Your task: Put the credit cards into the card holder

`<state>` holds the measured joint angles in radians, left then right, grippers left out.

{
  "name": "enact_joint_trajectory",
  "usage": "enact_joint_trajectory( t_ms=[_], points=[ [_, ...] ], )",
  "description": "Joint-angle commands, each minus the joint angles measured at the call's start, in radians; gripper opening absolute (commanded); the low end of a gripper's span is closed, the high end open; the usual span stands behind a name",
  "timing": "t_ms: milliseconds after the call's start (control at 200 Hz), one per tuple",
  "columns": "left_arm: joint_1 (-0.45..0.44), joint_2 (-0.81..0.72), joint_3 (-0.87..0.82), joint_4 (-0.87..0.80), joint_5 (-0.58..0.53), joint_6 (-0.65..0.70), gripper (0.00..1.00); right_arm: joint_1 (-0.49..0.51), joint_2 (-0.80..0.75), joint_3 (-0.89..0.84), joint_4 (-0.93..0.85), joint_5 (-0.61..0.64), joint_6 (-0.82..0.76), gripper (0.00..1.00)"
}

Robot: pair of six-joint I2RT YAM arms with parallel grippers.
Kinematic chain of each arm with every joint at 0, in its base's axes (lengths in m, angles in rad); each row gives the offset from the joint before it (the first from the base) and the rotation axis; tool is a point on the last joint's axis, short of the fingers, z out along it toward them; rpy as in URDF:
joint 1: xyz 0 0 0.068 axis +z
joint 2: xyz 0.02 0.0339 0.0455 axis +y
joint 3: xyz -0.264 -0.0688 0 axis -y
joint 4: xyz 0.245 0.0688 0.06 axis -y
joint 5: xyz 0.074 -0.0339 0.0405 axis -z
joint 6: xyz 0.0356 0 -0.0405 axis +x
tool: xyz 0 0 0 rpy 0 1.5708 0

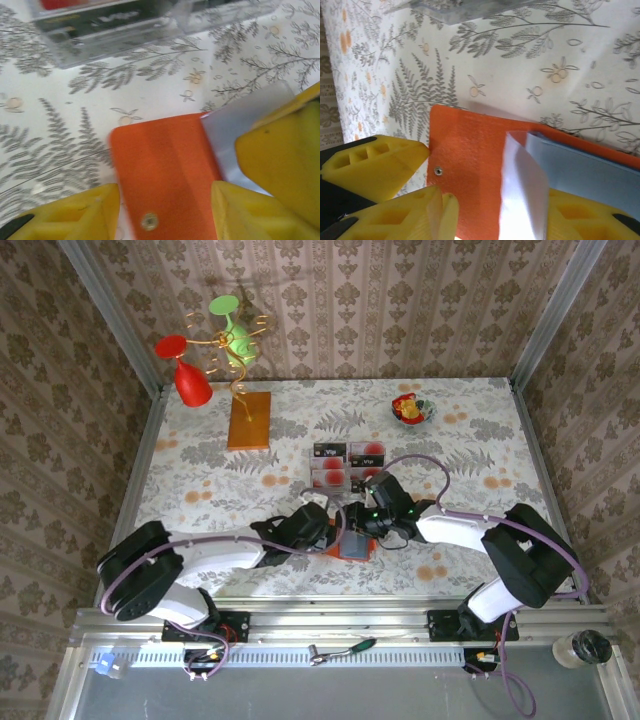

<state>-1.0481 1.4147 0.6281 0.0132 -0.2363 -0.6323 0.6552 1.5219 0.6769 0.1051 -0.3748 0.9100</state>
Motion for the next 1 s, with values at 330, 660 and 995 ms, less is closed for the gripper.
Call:
enact_joint_trajectory(
  t_ms=[330, 660, 995],
  points=[
    [0.135, -0.265, -0.084, -0.088, -0.032, -0.008, 0.54, 0.069, 0.097, 0.108, 0.012, -0.026, 0.042, 0.73],
    [0.142, -0.303, -0.108, -0.118, -0.015, -0.001, 0.54, 0.07, 0.186, 0.112, 0.075, -0.026, 0.059, 0.73],
    [0.108, -0.232, -0.122, -0.084, -0.009, -0.022, 0.54, 0.057, 0.146, 0.072, 0.104, -0.017, 0.068, 0.62]
  ],
)
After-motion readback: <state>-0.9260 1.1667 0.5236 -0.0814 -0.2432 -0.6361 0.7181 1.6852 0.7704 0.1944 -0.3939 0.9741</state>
